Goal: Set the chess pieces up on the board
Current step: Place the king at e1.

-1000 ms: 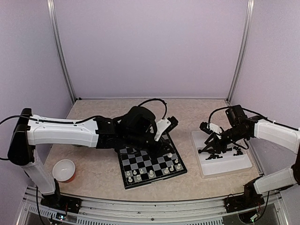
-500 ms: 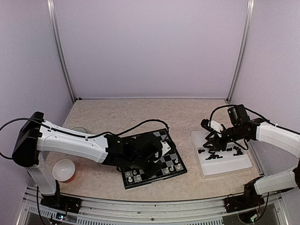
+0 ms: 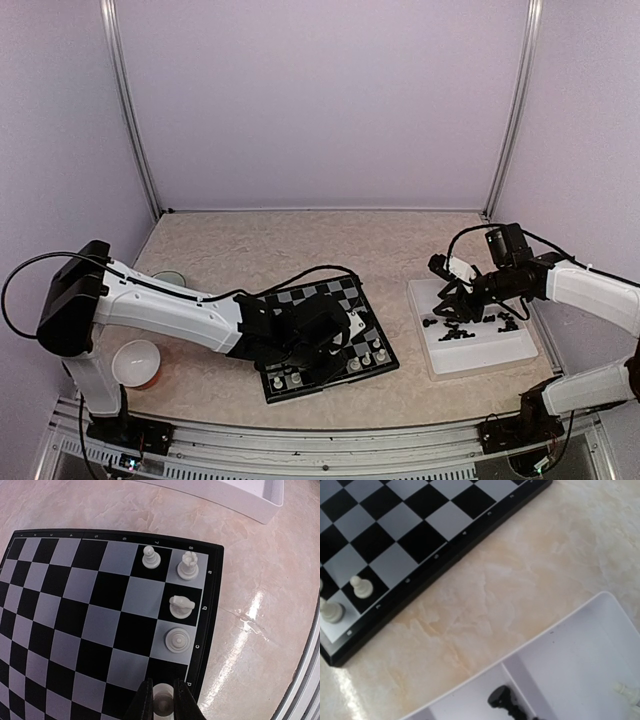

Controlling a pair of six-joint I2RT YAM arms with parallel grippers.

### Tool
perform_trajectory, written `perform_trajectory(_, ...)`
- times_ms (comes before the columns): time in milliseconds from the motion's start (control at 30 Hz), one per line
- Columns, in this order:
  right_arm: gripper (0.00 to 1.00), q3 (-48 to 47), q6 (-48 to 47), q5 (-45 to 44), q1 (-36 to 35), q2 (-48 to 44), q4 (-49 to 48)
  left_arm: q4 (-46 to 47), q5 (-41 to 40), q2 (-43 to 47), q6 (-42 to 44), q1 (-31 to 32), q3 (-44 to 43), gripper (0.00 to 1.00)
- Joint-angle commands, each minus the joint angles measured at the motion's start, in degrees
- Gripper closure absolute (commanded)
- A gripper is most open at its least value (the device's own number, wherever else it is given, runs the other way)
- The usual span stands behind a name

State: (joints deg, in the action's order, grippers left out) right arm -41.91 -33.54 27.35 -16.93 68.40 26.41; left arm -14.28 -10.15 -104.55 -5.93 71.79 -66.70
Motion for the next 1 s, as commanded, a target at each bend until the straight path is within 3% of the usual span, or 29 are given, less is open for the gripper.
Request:
perform_trajectory(0, 0.56, 0.51, 0.23, 0.46, 0.49, 0.32, -0.44, 1.8, 1.07, -1.16, -0.64, -0.54, 0.84, 0.85)
perform_trajectory(533, 0.56, 0.51, 0.17, 0.51, 0.49, 0.55, -0.22, 3.5, 1.76, -2.57, -0.92, -0.86, 0.47, 0.82)
perform_trajectory(800, 0.56, -2.14, 1.14, 0.86, 0.96, 0.62, 1.67, 1.4, 0.79, -2.3, -1.88, -0.86, -0.22, 0.69)
perform_trajectory(967, 0.57, -13.47, 4.49, 4.54, 9.91, 5.34, 8.06, -0.84, -1.02, 1.51, -1.17, -0.75, -2.04, 0.61)
